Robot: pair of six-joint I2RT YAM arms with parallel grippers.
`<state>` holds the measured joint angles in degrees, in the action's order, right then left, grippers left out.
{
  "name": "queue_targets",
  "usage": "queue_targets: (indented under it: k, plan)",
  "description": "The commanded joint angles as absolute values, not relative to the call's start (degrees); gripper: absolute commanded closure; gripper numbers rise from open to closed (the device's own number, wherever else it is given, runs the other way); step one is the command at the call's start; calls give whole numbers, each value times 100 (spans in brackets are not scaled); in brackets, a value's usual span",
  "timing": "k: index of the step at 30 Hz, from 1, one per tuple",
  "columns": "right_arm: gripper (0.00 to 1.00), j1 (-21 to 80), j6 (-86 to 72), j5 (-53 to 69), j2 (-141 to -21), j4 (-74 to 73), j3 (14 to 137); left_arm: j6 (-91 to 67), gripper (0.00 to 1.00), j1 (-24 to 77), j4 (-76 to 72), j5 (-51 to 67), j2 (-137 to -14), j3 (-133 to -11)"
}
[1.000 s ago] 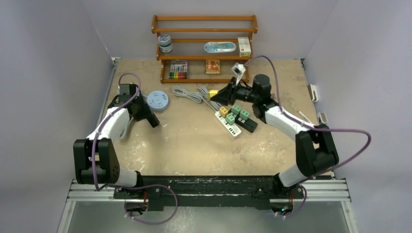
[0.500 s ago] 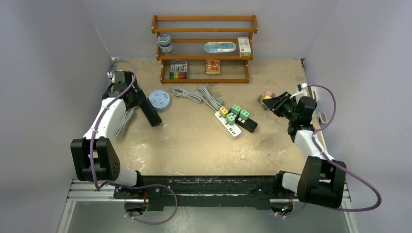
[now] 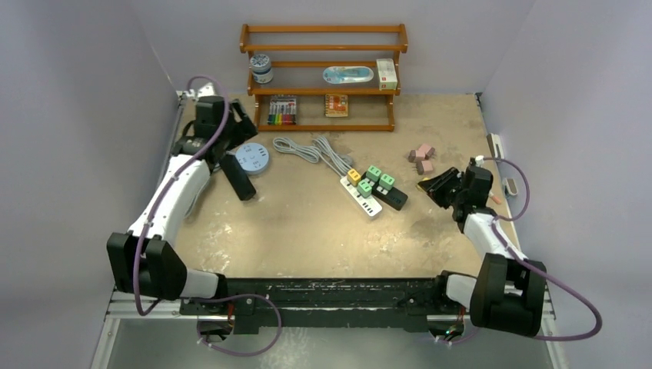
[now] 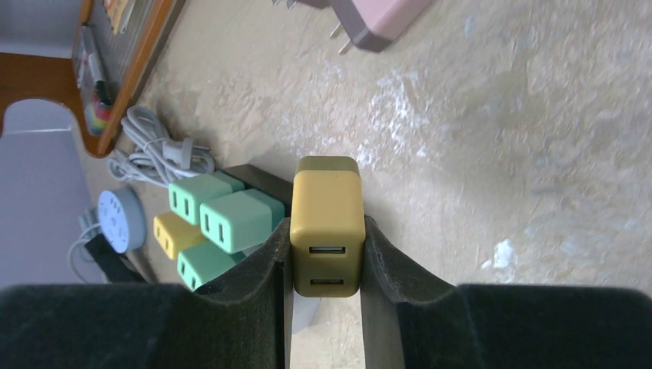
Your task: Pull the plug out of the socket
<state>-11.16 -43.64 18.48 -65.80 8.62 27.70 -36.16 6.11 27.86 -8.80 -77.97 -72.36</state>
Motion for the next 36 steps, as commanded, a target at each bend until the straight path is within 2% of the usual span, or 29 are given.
queue_targets:
  k: [1, 9, 19, 36]
  plan:
    - [100, -1035, -3645, 1658, -7142, 1052, 3404, -4217, 22, 1142, 2056, -437, -8084, -6891]
    - [100, -4, -3088, 1020, -8156, 1260, 4115, -4611, 22, 1594, 1479, -24, -8479, -6510]
    - [100, 57, -2847, 559, -8915, 1774, 4712, -4555, 23, 1700, 1541, -46, -8535, -6261]
    - [100, 1142, -2738, 857, -10211, 2039, 5049, -4561, 23, 1689, 1435, 279, -8868, -6013]
